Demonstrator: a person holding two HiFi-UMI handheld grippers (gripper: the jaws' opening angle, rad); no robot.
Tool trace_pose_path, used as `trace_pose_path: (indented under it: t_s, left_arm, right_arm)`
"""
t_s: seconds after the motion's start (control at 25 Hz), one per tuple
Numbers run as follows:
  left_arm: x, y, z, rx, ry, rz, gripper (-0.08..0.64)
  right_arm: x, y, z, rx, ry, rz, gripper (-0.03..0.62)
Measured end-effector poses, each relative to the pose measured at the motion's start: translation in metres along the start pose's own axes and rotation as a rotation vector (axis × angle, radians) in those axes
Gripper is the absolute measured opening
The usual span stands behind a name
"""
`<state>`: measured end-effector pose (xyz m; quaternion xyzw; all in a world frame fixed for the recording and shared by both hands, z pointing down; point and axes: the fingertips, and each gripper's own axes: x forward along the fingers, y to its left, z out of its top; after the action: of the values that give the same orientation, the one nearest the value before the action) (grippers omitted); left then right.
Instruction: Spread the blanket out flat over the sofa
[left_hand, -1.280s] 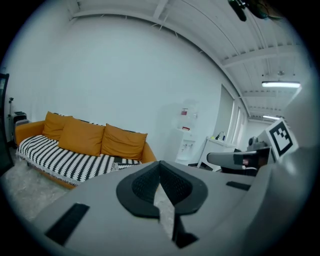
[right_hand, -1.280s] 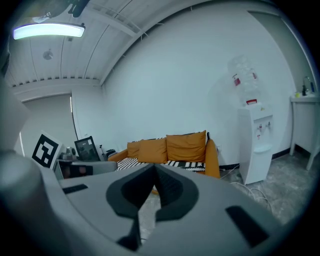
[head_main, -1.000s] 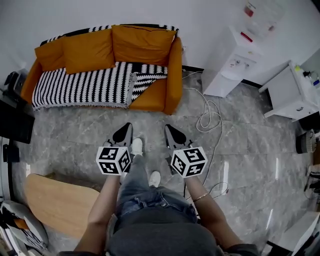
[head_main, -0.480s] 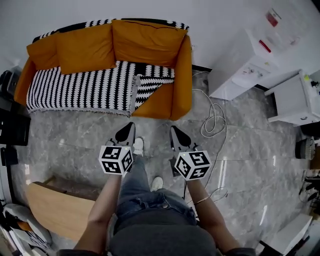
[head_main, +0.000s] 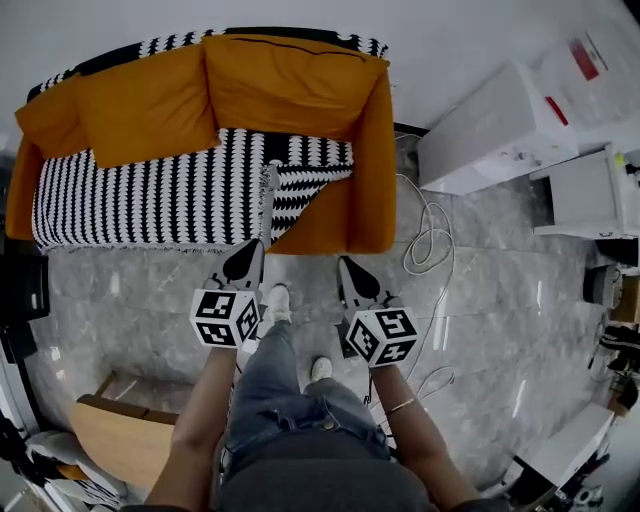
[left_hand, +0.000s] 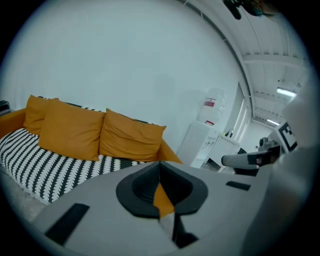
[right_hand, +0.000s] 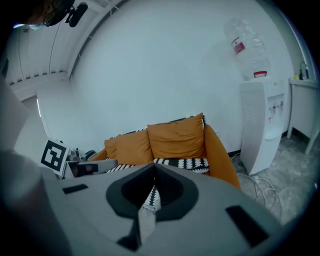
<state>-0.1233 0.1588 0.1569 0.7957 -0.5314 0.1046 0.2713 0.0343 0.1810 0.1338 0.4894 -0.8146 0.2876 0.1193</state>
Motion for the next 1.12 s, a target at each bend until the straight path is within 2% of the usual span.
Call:
trace_pose_path:
  t_s: [0.24,0.56,0.8,1.12]
  left_arm:
    - [0.047,0.033,0.007,0.005,0.051,-0.049,0.018]
    - [0.097,0.058,-0.01,0.031,0.109,-0.072,0.019]
    - [0.133,0.07,-0.035,0.039,0.124,-0.063,0.02]
    - [0.191,0.115,-0.079,0.004,0.133,0.01,0.021]
  right_arm:
    - [0.037,-0.013,0.007,0.046,0.023,-0.071,0.011]
    - [0.061,-0.036,-0.005,0.073,0.04,-0.136,0.011]
    - [0.083,-0.052,-0.029,0.06,0.071,-0.118,0.011]
    - [0.153,-0.066,-0.071,0.054,0.119,-0.052,0.011]
